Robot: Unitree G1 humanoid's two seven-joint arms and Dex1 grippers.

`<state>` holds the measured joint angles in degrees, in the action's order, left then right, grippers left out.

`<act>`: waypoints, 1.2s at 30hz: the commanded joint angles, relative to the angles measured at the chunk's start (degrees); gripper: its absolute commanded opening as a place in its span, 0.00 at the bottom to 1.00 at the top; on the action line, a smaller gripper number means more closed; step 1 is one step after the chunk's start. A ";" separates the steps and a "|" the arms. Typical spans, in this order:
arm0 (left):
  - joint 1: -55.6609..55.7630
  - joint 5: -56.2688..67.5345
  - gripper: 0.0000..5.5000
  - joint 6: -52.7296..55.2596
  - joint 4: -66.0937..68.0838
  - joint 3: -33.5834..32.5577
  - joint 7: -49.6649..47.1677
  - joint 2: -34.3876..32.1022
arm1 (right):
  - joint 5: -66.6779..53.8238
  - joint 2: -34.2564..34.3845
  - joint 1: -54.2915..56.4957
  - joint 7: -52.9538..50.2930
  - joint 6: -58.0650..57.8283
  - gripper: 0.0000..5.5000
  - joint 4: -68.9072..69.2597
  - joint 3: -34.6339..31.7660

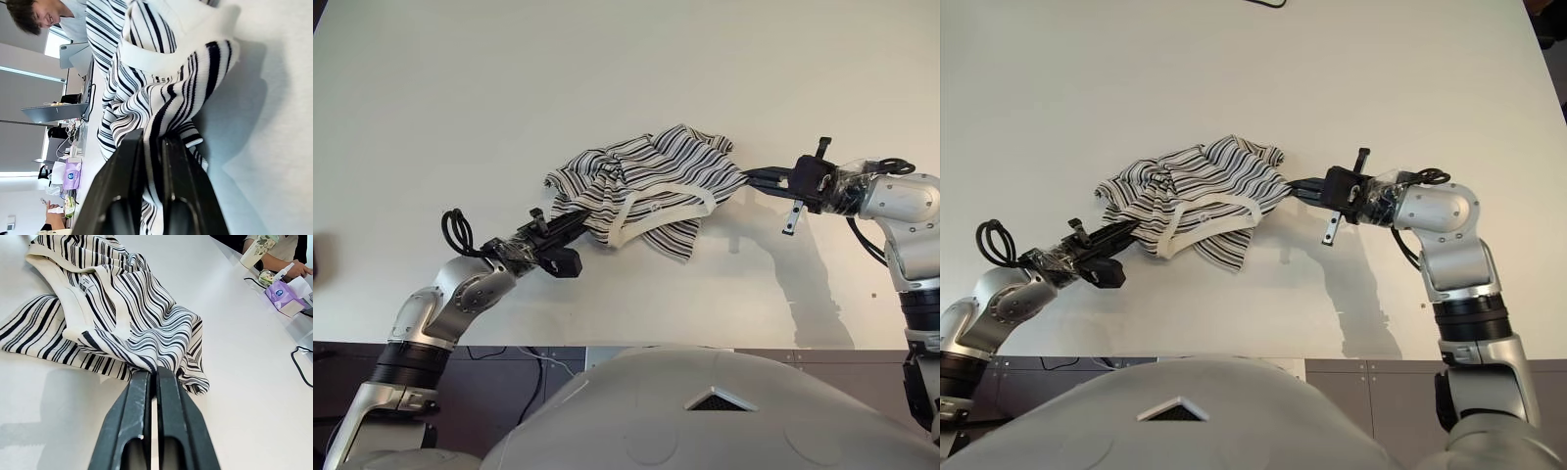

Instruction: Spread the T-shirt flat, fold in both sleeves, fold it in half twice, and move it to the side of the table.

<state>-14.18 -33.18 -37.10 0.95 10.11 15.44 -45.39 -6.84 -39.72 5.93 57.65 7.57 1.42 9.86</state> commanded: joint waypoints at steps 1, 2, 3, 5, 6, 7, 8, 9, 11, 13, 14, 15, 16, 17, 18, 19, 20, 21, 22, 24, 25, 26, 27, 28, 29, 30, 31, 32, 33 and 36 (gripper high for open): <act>0.49 4.33 0.02 2.44 0.02 -1.23 2.11 0.35 | 0.90 0.46 -0.22 -1.30 0.31 0.02 0.22 -0.26; 0.59 6.03 0.02 3.10 -0.61 -1.61 2.74 0.50 | 0.95 0.56 -0.35 -1.58 0.27 0.02 0.32 -0.33; 0.75 8.57 0.02 4.20 -1.61 -2.14 3.72 0.85 | 0.89 0.62 -0.31 -1.78 0.17 0.02 0.38 -0.44; 1.75 14.92 0.02 7.86 -4.07 -3.19 6.35 1.93 | 0.15 0.82 0.50 -2.03 -0.63 0.02 0.44 -0.98; 2.54 18.48 0.02 10.40 -5.20 -3.67 7.78 2.68 | -0.63 1.06 1.23 -2.17 -1.47 0.02 0.41 -1.42; 4.14 22.25 0.02 13.85 -6.66 -4.21 9.63 3.38 | -1.77 1.54 2.65 -2.45 -2.84 0.02 0.19 -2.11; 6.63 25.87 0.02 17.63 -7.68 -4.71 11.51 3.99 | -3.29 2.24 4.84 -2.85 -4.73 0.02 -0.25 -3.01; 9.86 28.37 0.02 21.02 -7.96 -5.01 13.24 4.45 | -4.61 3.07 7.72 -3.36 -6.70 0.02 -1.02 -3.90; 15.48 30.86 0.02 26.07 -7.69 -5.32 15.51 5.10 | -5.83 4.51 12.95 -4.36 -9.41 0.02 -2.82 -4.93; 22.69 32.60 0.02 31.11 -5.59 -6.04 16.47 6.00 | -5.91 6.08 20.40 -6.08 -11.50 0.02 -6.34 -5.67; 26.28 33.10 0.02 33.14 -3.97 -6.34 16.77 6.56 | -5.49 6.76 24.07 -6.83 -11.94 0.02 -8.61 -5.82; 29.39 34.05 0.02 35.10 -2.23 -6.81 17.04 7.26 | -4.70 7.43 27.52 -7.44 -11.85 0.02 -11.32 -5.60; 32.46 34.15 0.02 36.07 0.13 -7.00 17.21 7.74 | -3.58 7.97 30.69 -7.99 -11.40 0.02 -14.32 -5.09; 36.28 33.76 0.02 36.24 3.80 -6.77 17.68 8.11 | -1.53 8.53 34.55 -9.19 -9.90 0.02 -19.17 -4.45; 41.04 31.54 0.02 33.96 9.54 -5.56 17.67 8.19 | 1.43 8.91 38.68 -10.97 -7.47 0.02 -24.87 -3.48; 45.02 29.69 0.02 31.89 14.73 -4.48 17.74 8.35 | 3.83 9.37 42.23 -12.47 -5.17 0.02 -30.21 -2.79; 49.19 27.78 0.02 29.18 20.27 -3.31 17.73 8.52 | 6.51 9.85 46.22 -14.63 -2.41 0.02 -36.31 -2.05; 53.48 26.11 0.02 26.61 25.95 -2.35 17.74 8.77 | 8.66 10.39 50.31 -16.71 0.16 0.02 -42.39 -1.57; 57.05 25.04 0.02 24.45 30.70 -1.82 17.64 9.09 | 10.27 10.81 53.68 -18.46 2.35 0.02 -47.47 -1.31; 65.06 22.54 0.02 20.22 40.86 -0.84 16.22 9.64 | 13.34 11.19 60.39 -22.93 6.15 0.02 -57.00 -1.00; 68.57 21.49 0.02 18.52 45.39 -0.51 15.29 9.93 | 14.65 11.39 63.11 -25.06 7.65 0.02 -60.74 -0.87; 72.36 20.94 0.02 17.46 50.03 -0.56 14.50 10.49 | 15.82 11.70 65.76 -27.11 8.94 0.02 -63.99 -0.75; 75.85 20.16 0.02 16.55 54.13 -0.44 13.46 11.04 | 16.95 11.99 67.99 -28.97 10.08 0.02 -66.44 -0.50; 79.01 19.44 0.02 15.79 57.90 -0.34 12.51 11.63 | 18.13 12.30 69.90 -30.74 11.23 0.02 -68.52 -0.09; 82.10 18.71 0.02 15.22 61.29 -0.23 11.43 12.20 | 19.38 12.60 71.71 -32.65 12.19 0.02 -70.27 0.38; 84.61 18.04 0.02 14.84 63.79 -0.07 10.50 12.64 | 20.62 12.80 73.20 -34.49 12.93 0.02 -71.51 0.92; 87.25 17.61 0.02 14.63 66.02 -0.19 9.70 13.14 | 22.08 12.86 74.86 -36.64 13.50 0.02 -72.57 1.55; 89.34 17.02 0.02 14.30 67.76 -0.10 8.90 13.43 | 23.00 12.90 76.27 -38.28 13.83 0.02 -73.39 1.73; 91.36 16.49 0.02 13.95 69.07 -0.09 8.06 13.46 | 23.56 12.82 77.82 -39.79 14.02 0.02 -73.91 1.57; 95.51 15.34 0.02 11.86 71.20 -0.18 6.42 12.57 | 24.41 11.77 81.08 -42.68 15.27 0.02 -74.49 0.86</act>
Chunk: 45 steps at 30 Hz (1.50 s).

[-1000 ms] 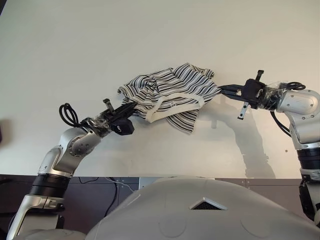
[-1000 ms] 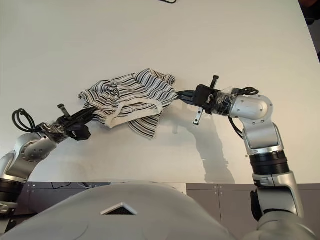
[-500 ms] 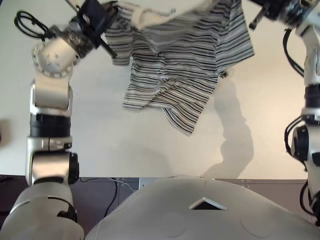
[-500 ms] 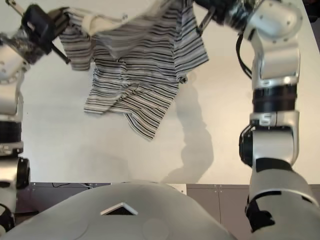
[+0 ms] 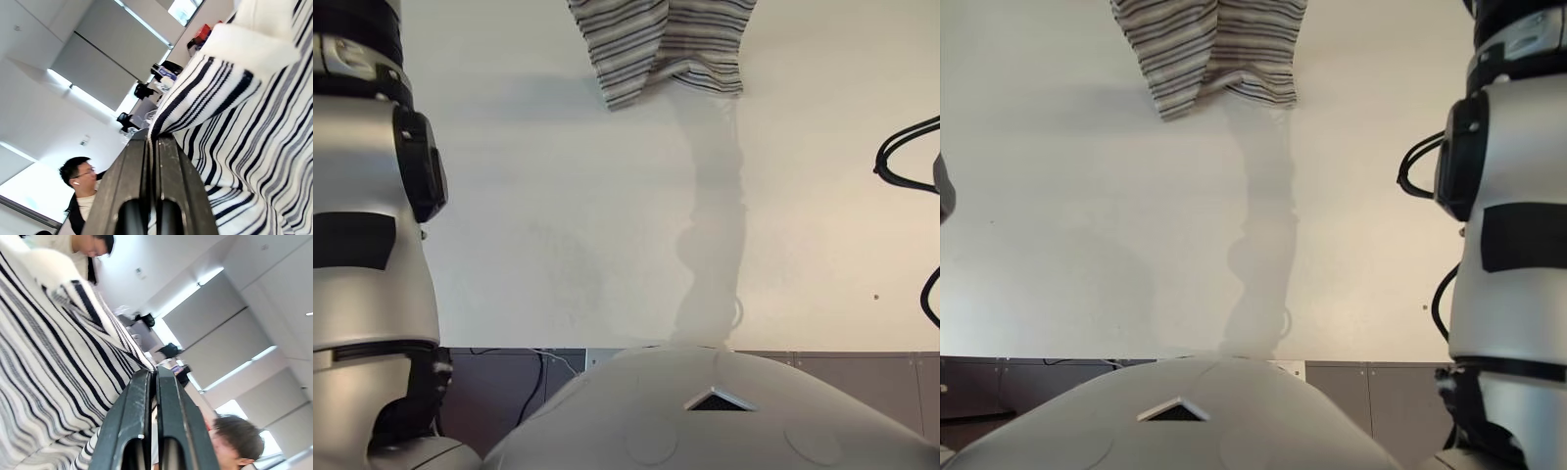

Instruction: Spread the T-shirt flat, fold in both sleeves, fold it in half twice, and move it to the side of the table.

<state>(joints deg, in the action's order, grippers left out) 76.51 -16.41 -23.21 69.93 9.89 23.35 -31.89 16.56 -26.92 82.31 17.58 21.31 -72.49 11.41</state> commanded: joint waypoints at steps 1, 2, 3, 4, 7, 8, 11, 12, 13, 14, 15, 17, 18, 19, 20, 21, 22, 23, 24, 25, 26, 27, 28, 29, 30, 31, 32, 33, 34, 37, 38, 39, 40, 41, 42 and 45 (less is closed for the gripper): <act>5.85 -1.44 0.02 -2.97 2.57 -0.18 -1.64 -1.47 | 0.99 -1.75 5.61 -3.05 2.07 0.02 -0.47 -1.05; 6.47 -1.27 0.02 -4.00 2.81 -0.48 -1.34 -2.02 | 0.84 -2.36 6.32 -3.30 2.59 0.02 -0.37 -1.43; 6.68 -1.05 0.02 -5.03 2.95 -0.75 -0.72 -2.46 | 0.63 -2.85 6.79 -3.28 3.03 0.02 -0.29 -1.81; 6.30 -0.56 0.02 -6.26 2.83 -1.05 0.68 -2.83 | 0.33 -3.21 6.95 -2.70 3.59 0.02 -0.17 -2.25; 1.51 2.98 0.02 -11.50 0.10 -2.60 9.22 -3.51 | -2.46 -3.93 5.01 4.21 6.77 0.02 1.82 -4.12; -1.07 4.61 0.02 -13.41 -1.66 -3.04 12.71 -3.74 | -4.01 -4.21 3.51 7.87 8.06 0.02 3.22 -4.83; -13.56 12.92 0.02 -14.31 -14.46 -5.30 22.98 -5.36 | -15.47 -6.63 -10.00 26.68 6.45 0.02 20.86 -7.05; -20.91 17.63 0.02 -11.68 -24.63 -6.05 26.76 -7.05 | -21.72 -8.95 -18.35 33.12 1.59 0.02 33.81 -7.23; -27.93 22.04 0.02 -8.23 -34.78 -6.84 29.50 -8.87 | -27.53 -11.65 -25.97 37.87 -3.91 0.02 45.95 -7.41; -35.66 26.63 0.02 -4.29 -45.47 -7.72 31.72 -11.13 | -33.09 -15.07 -33.24 41.61 -10.16 0.02 57.22 -7.96; -41.84 29.98 0.02 -1.04 -53.59 -8.64 33.07 -13.03 | -37.18 -18.08 -38.63 44.02 -14.76 0.02 65.17 -8.79; -50.75 34.94 0.02 4.55 -65.07 -10.66 34.41 -15.68 | -42.68 -23.79 -47.77 47.24 -21.83 0.02 76.10 -11.42; -54.46 37.04 0.02 6.86 -69.54 -11.62 34.78 -16.79 | -44.58 -27.10 -52.54 49.61 -24.62 0.02 80.20 -12.84; -57.50 38.74 0.02 8.92 -73.19 -12.44 35.03 -17.68 | -45.82 -29.78 -56.58 51.83 -26.47 0.02 83.32 -14.14; -60.39 40.09 0.02 10.74 -76.45 -13.02 35.43 -18.57 | -46.60 -31.91 -60.09 53.65 -27.84 0.02 85.81 -15.36; -63.67 41.16 0.02 12.28 -79.74 -13.62 35.83 -19.47 | -47.30 -33.71 -62.81 55.30 -29.13 0.02 87.84 -16.35; -66.67 42.06 0.02 13.52 -82.61 -14.09 36.40 -20.36 | -47.98 -34.93 -64.60 56.42 -30.30 0.02 89.45 -17.16; -70.03 43.16 0.02 15.28 -85.87 -14.64 36.90 -21.33 | -49.34 -36.22 -66.52 57.44 -32.17 0.02 91.58 -18.16; -73.46 44.28 0.02 17.04 -89.20 -15.27 37.58 -22.30 | -51.03 -37.33 -68.63 58.32 -34.13 0.02 94.17 -19.32; -75.96 45.19 0.02 18.73 -91.77 -15.75 37.97 -23.05 | -52.73 -38.10 -70.40 58.71 -36.09 0.02 96.56 -20.20; -78.08 46.07 0.02 20.47 -94.18 -16.20 38.39 -23.71 | -54.32 -38.90 -72.63 59.30 -37.94 0.02 99.17 -21.17; -80.07 47.06 0.02 22.27 -96.44 -16.57 38.67 -24.30 | -55.67 -39.65 -75.25 60.19 -39.51 0.02 101.69 -22.22; -82.37 47.76 0.02 23.96 -98.74 -17.01 39.09 -24.84 | -56.76 -40.50 -78.64 61.61 -41.08 0.02 104.15 -23.68; -84.55 48.32 0.02 25.38 -100.62 -17.49 39.48 -25.37 | -57.40 -41.32 -81.73 63.08 -42.14 0.02 106.04 -25.07; -86.89 48.27 0.02 26.24 -101.93 -17.55 39.85 -25.53 | -57.17 -42.09 -85.28 64.93 -42.66 0.02 107.32 -26.16; -89.33 47.51 0.02 26.63 -102.73 -16.94 40.07 -25.28 | -55.20 -42.69 -88.86 66.59 -41.81 0.02 107.74 -26.12; -91.14 46.42 0.02 26.63 -103.06 -16.11 39.95 -24.61 | -53.34 -42.90 -91.48 67.45 -41.09 0.02 107.81 -25.64; -92.75 44.97 0.02 26.34 -102.97 -14.94 39.28 -23.48 | -50.85 -42.77 -93.20 67.49 -39.94 0.02 107.33 -24.04; -93.98 43.69 0.02 26.01 -102.84 -13.92 38.54 -22.42 | -48.26 -42.14 -93.81 66.93 -38.44 0.02 106.49 -22.31; -92.47 42.09 0.02 26.61 -100.43 -13.86 35.66 -19.88 | -44.88 -38.23 -86.31 62.38 -37.30 0.02 101.52 -18.31; -90.14 42.27 0.02 27.31 -99.09 -14.57 34.83 -19.40 | -44.61 -36.64 -81.87 60.41 -37.89 0.02 99.35 -17.23; -87.42 42.31 0.02 27.82 -97.72 -14.94 34.30 -19.17 | -44.42 -35.16 -77.95 58.77 -38.30 0.02 97.40 -16.45; -84.55 42.40 0.02 28.36 -96.75 -15.30 33.88 -19.19 | -44.86 -33.78 -73.97 57.31 -39.20 0.02 95.69 -15.84; -82.13 42.48 0.02 28.84 -96.01 -15.35 33.61 -19.12 | -45.29 -32.77 -71.23 56.24 -40.00 0.02 94.50 -15.52; -79.27 42.48 0.02 29.53 -95.25 -15.26 33.12 -18.97 | -45.40 -31.29 -67.73 54.72 -40.83 0.02 92.84 -15.05; -67.44 40.47 0.02 32.28 -89.81 -13.86 29.55 -17.05 | -40.73 -24.37 -54.05 46.91 -41.31 0.02 83.12 -11.83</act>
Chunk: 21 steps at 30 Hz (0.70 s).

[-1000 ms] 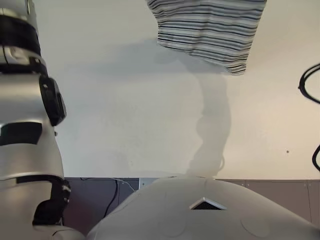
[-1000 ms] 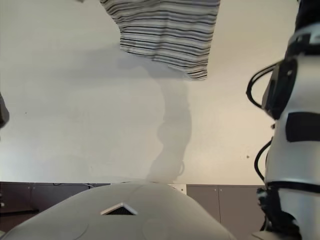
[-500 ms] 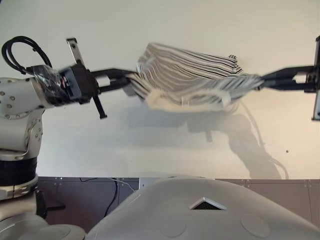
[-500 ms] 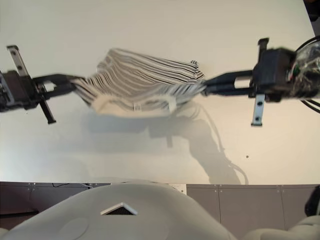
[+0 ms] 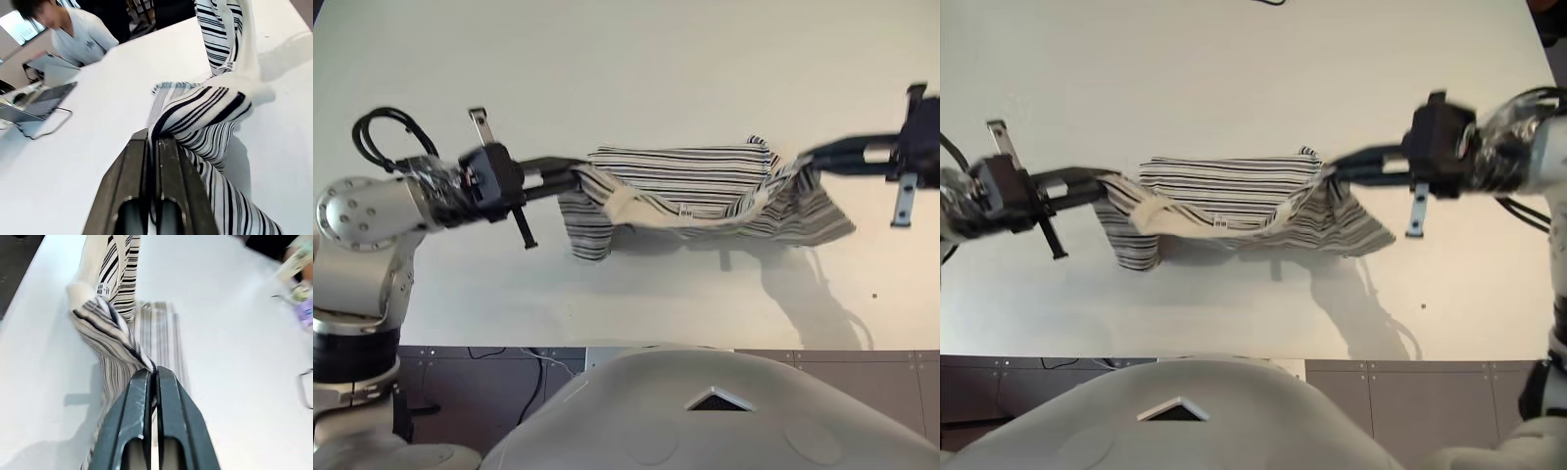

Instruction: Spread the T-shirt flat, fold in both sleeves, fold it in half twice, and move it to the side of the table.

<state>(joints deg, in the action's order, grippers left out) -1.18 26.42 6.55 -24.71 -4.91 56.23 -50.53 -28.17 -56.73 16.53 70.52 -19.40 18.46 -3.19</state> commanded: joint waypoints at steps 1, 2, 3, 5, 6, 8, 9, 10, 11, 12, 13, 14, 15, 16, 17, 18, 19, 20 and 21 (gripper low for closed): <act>15.30 -3.98 0.02 2.81 8.43 1.95 -4.39 2.63 | 6.03 7.45 16.05 -7.99 -0.09 0.02 -11.60 3.99; 22.19 -6.23 0.02 2.62 14.24 3.38 -5.21 3.93 | 8.94 9.90 21.63 -9.79 1.66 0.02 -17.09 5.73; 29.91 -8.87 0.02 1.76 21.63 4.93 -5.91 5.61 | 12.52 12.38 27.67 -11.55 4.44 0.02 -24.00 7.65; 45.81 -15.88 0.02 -3.94 41.50 8.30 -7.21 9.11 | 21.40 17.49 41.49 -17.86 12.79 0.02 -43.84 11.26; 52.76 -19.21 0.02 -7.00 51.34 9.77 -8.56 10.65 | 25.17 19.48 47.79 -22.52 16.14 0.02 -53.75 12.47; 62.91 -23.82 0.02 -11.78 66.88 11.76 -11.00 12.85 | 30.85 22.11 56.70 -29.83 21.91 0.02 -68.17 14.62; 66.30 -25.46 0.02 -13.44 72.22 12.55 -12.08 13.55 | 32.68 22.91 59.49 -32.36 23.76 0.02 -72.64 15.37; 69.76 -27.17 0.02 -15.07 77.52 13.39 -13.28 14.29 | 34.44 23.62 62.11 -34.95 25.48 0.02 -76.67 16.15; 73.50 -29.03 0.02 -16.10 82.85 14.35 -14.93 15.03 | 35.73 24.37 64.84 -37.55 26.32 0.02 -80.47 16.61; 76.35 -30.37 0.02 -16.74 86.91 14.96 -16.19 15.58 | 36.95 24.98 66.93 -39.59 27.09 0.02 -83.46 17.18; 79.02 -31.73 0.02 -17.08 90.43 15.67 -17.47 16.03 | 38.75 25.46 68.85 -42.04 27.76 0.02 -86.21 18.20; 81.41 -33.18 0.02 -17.25 93.39 16.36 -18.82 16.40 | 40.49 25.95 70.67 -44.39 28.03 0.02 -88.69 19.15; 83.30 -34.58 0.02 -17.55 95.68 16.99 -19.90 16.65 | 42.42 26.35 72.21 -46.74 28.27 0.02 -90.73 20.15; 85.18 -36.03 0.02 -17.58 97.60 17.49 -21.45 16.82 | 43.94 26.84 73.90 -49.02 28.00 0.02 -92.48 20.73; 87.07 -37.75 0.02 -17.71 99.21 18.05 -23.47 17.00 | 45.42 27.25 75.64 -51.48 27.55 0.02 -93.97 21.09; 88.81 -39.35 0.02 -17.76 100.61 18.27 -25.39 17.27 | 46.80 27.70 77.26 -53.67 27.23 0.02 -95.23 21.09; 90.41 -40.38 0.02 -17.46 101.71 18.07 -26.68 17.53 | 47.25 28.25 78.73 -55.42 26.69 0.02 -96.21 20.18; 91.57 -41.14 0.02 -17.22 102.44 17.71 -27.46 17.72 | 47.60 28.68 79.73 -56.47 26.40 0.02 -96.85 19.30; 92.65 -41.81 0.02 -16.97 102.90 17.42 -28.04 17.75 | 48.14 28.90 80.52 -57.47 26.20 0.02 -97.24 18.88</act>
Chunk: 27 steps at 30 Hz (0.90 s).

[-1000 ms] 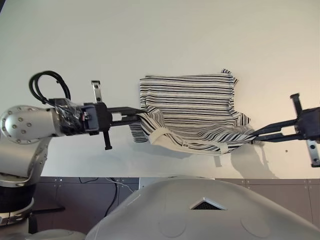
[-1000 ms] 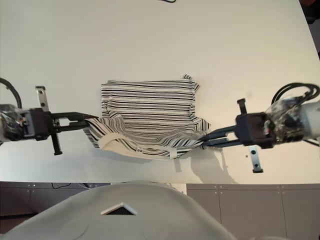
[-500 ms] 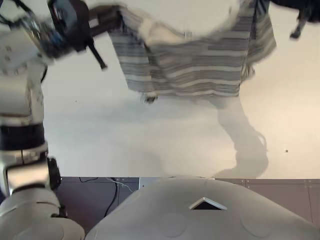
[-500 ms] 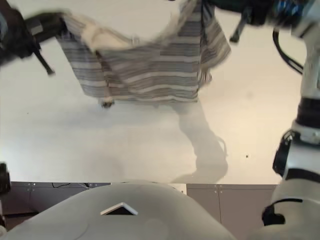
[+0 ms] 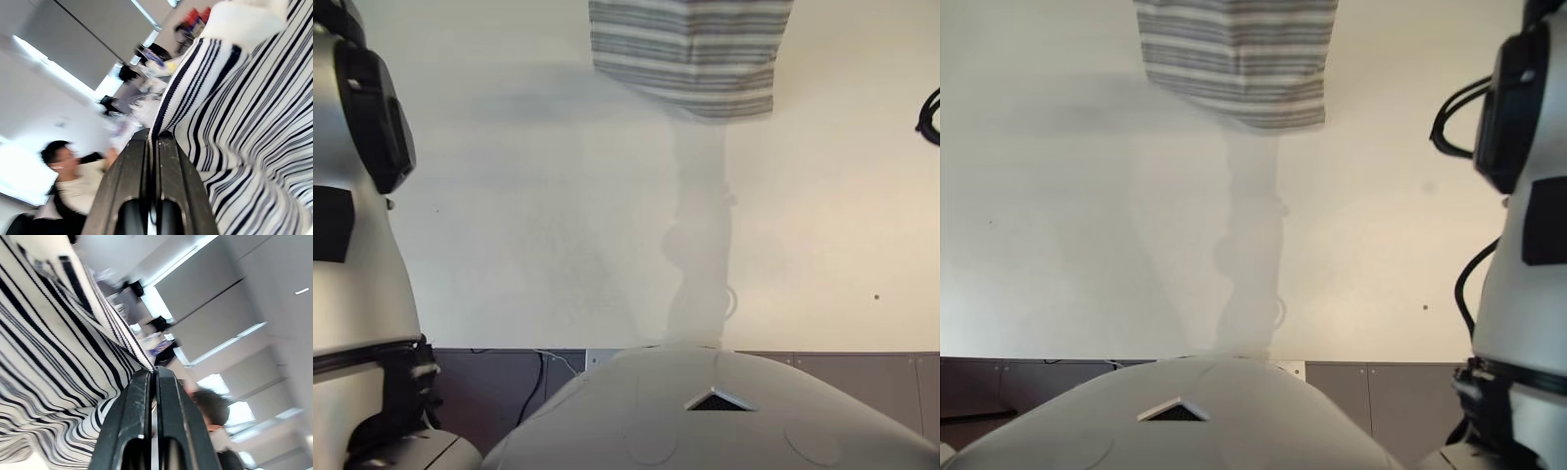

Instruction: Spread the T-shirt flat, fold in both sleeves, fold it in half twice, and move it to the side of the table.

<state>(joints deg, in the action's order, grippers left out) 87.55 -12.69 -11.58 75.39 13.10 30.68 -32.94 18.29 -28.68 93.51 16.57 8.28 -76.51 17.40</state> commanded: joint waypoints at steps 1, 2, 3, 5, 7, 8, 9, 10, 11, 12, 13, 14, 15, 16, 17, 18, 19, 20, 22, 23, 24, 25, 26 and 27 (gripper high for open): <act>4.87 -3.20 0.02 1.40 3.06 -0.94 -3.04 0.15 | 2.02 0.91 4.12 -4.16 -1.65 0.02 -2.48 -2.21; 5.80 -3.69 0.02 1.49 3.25 -1.33 -3.53 0.02 | 2.41 0.89 4.64 -4.48 -1.76 0.02 -2.62 -2.64; 6.53 -4.03 0.02 1.39 3.34 -1.76 -3.80 -0.06 | 2.56 0.82 5.01 -4.35 -1.74 0.02 -2.67 -3.29; 6.94 -4.05 0.02 0.19 3.30 -2.86 -2.43 -0.21 | 2.73 0.55 4.92 -2.41 -1.01 0.02 -2.61 -4.23; 5.95 -3.33 0.02 -1.66 3.06 -4.24 0.43 -0.54 | 2.67 0.07 3.89 1.43 0.39 0.02 -2.37 -4.73; 3.92 -2.52 0.02 -3.91 2.65 -4.95 3.83 -1.25 | 1.94 -0.69 2.25 5.99 2.26 0.02 -1.92 -5.16; 1.87 -1.56 0.02 -6.00 2.20 -5.87 7.59 -1.91 | 1.23 -1.46 0.60 10.46 4.23 0.02 -1.41 -5.62; -1.55 -0.01 0.02 -9.40 1.24 -6.90 13.23 -3.11 | -0.60 -2.56 -1.94 17.35 6.75 0.02 -0.37 -6.70; -6.87 3.37 0.02 -13.14 -1.11 -8.51 22.08 -4.49 | -4.28 -3.74 -5.70 27.26 9.34 0.02 2.08 -8.58; -13.09 7.38 0.02 -15.90 -5.26 -9.96 30.01 -5.83 | -8.94 -5.12 -10.46 37.89 11.08 0.02 7.01 -10.04; -23.11 13.55 0.02 -15.39 -16.16 -10.76 37.71 -7.77 | -16.09 -7.75 -18.41 49.14 9.16 0.02 18.72 -10.66; -32.54 19.24 0.02 -12.40 -28.05 -11.51 42.14 -9.43 | -21.96 -10.61 -25.69 56.85 5.74 0.02 30.32 -10.81; -45.65 26.20 0.02 -6.71 -45.71 -11.99 43.69 -12.18 | -28.65 -16.07 -35.46 63.14 -0.24 0.02 45.30 -10.68; -56.22 31.88 0.02 -0.49 -60.41 -12.98 43.16 -13.83 | -33.67 -21.09 -43.61 67.52 -5.34 0.02 56.84 -11.20; -64.73 36.20 0.02 3.88 -71.91 -13.78 42.40 -15.49 | -37.16 -25.34 -49.88 70.71 -9.95 0.02 64.59 -12.20; -71.91 39.49 0.02 7.62 -81.32 -14.38 41.22 -16.75 | -39.94 -28.98 -55.79 73.42 -12.72 0.02 69.78 -13.48; -77.30 42.08 0.02 10.41 -87.99 -14.51 40.44 -17.78 | -41.46 -31.40 -60.35 74.87 -14.56 0.02 72.25 -14.57; -81.62 43.65 0.02 12.22 -92.77 -14.23 39.52 -18.21 | -42.80 -33.87 -64.35 75.61 -14.94 0.02 74.12 -14.42; -88.13 45.08 0.02 14.40 -99.02 -13.00 37.69 -17.94 | -44.71 -36.52 -69.98 75.89 -15.73 0.02 78.12 -13.65; -91.33 45.10 0.02 14.92 -101.41 -12.35 37.09 -17.77 | -45.98 -36.96 -72.63 75.90 -17.25 0.02 81.59 -13.80; -93.70 44.72 0.02 15.24 -103.03 -11.85 36.77 -17.56 | -46.90 -37.15 -74.90 75.89 -18.55 0.02 84.61 -14.12; -95.66 43.90 0.02 15.29 -104.08 -11.47 36.69 -17.40 | -47.07 -36.87 -76.81 75.83 -19.33 0.02 86.91 -14.44; -97.58 42.15 0.02 14.61 -104.72 -10.88 36.72 -16.98 | -46.97 -36.42 -79.18 75.62 -20.00 0.02 89.19 -14.67; -99.10 40.01 0.02 13.69 -105.10 -10.25 36.94 -16.73 | -46.57 -36.18 -81.64 75.34 -20.18 0.02 91.18 -14.76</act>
<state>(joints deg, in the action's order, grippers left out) 1.74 24.75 -3.20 -5.39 1.78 65.66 -41.32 -20.00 -54.43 23.21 85.49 -5.25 -12.11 5.11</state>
